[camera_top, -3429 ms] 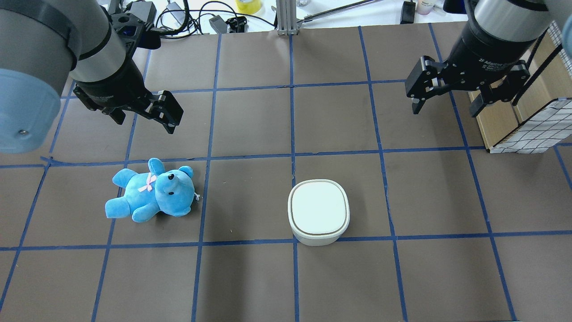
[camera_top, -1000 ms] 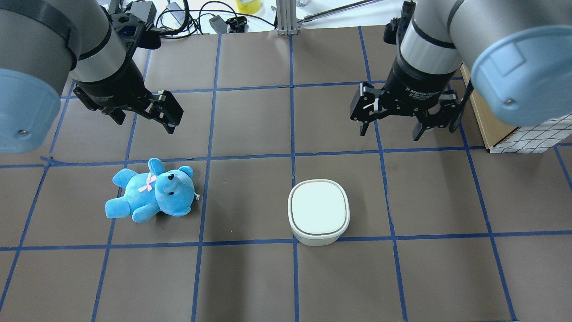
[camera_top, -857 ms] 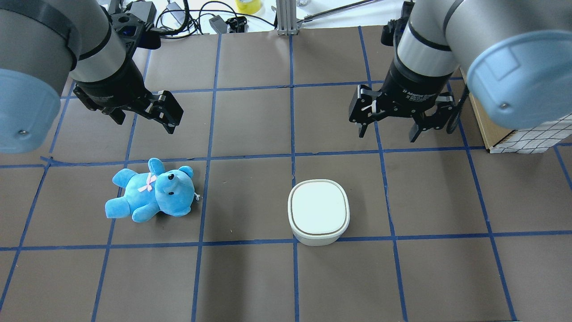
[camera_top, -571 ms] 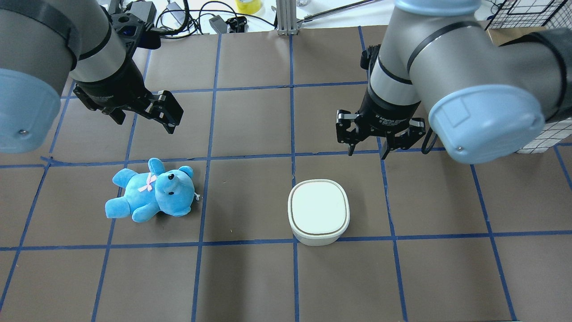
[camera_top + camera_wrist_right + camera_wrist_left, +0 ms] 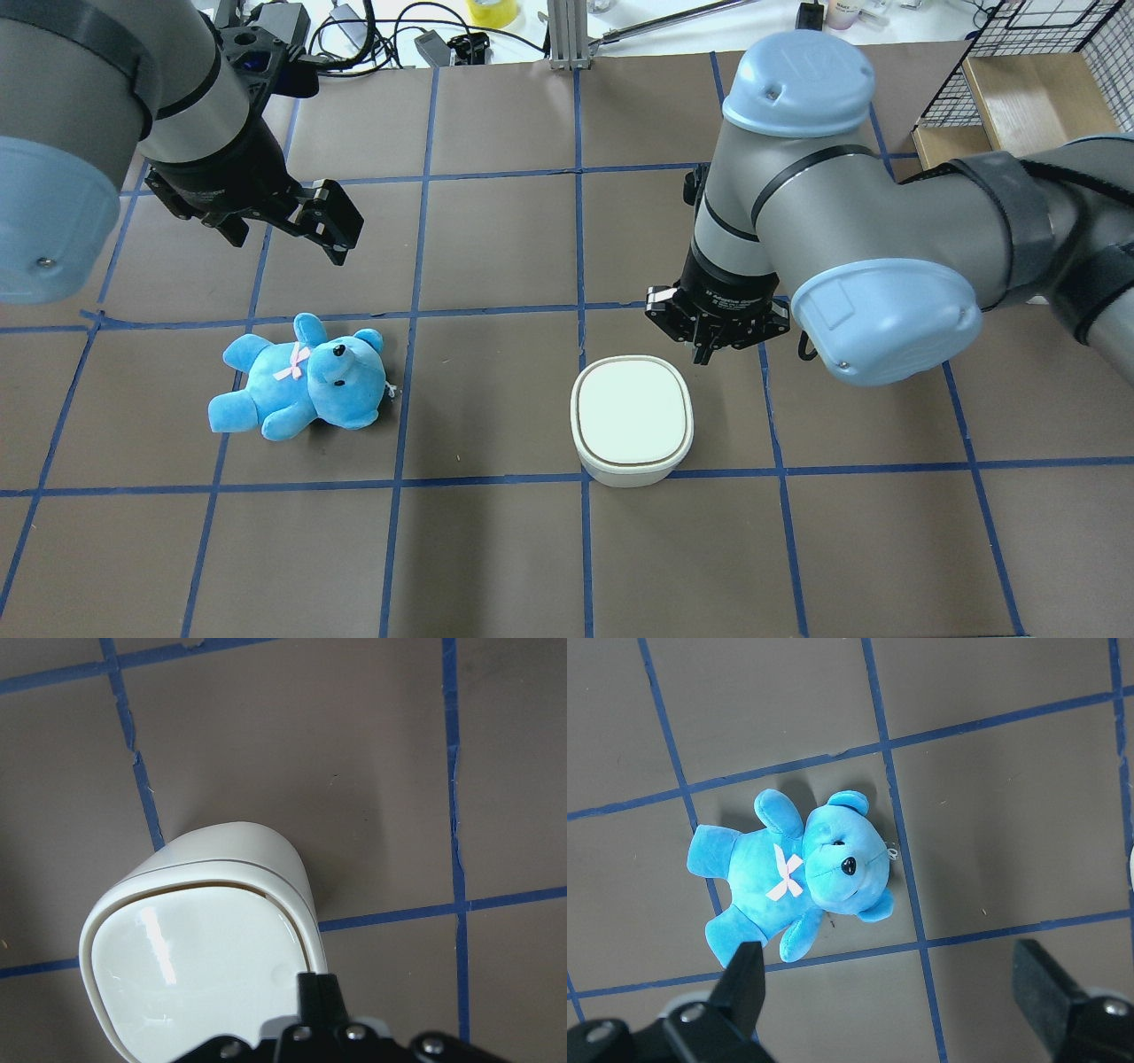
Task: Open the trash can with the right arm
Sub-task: 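Lower the right gripper onto the lid's edge farthest from the robot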
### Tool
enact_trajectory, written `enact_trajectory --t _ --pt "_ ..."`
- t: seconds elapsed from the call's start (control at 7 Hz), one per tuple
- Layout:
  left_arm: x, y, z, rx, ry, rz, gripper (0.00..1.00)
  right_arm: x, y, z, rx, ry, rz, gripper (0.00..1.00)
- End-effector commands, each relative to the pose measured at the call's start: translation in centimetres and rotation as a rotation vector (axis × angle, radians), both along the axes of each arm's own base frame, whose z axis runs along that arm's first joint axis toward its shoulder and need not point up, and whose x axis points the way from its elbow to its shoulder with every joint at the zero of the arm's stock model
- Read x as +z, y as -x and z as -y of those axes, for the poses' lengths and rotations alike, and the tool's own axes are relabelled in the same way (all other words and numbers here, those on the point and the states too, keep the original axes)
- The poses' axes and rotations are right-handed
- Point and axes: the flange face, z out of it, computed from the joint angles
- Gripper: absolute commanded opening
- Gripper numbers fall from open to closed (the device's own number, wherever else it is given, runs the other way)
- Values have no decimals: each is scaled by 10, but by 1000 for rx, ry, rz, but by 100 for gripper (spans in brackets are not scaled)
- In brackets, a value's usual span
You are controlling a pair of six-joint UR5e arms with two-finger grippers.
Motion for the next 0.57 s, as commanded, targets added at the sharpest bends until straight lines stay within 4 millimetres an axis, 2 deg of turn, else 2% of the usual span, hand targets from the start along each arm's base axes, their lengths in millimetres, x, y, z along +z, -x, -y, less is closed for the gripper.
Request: enact_trajectory --t 0.0,0.29,0.43 --pt "0 0 0 0 0 0 100 -19 -12 -1 24 -39 -10 5" --pt "0 0 0 0 0 0 100 -37 -10 -10 27 -75 -17 5" --pt "0 0 0 0 0 0 100 -39 -10 -11 27 -79 -18 5"
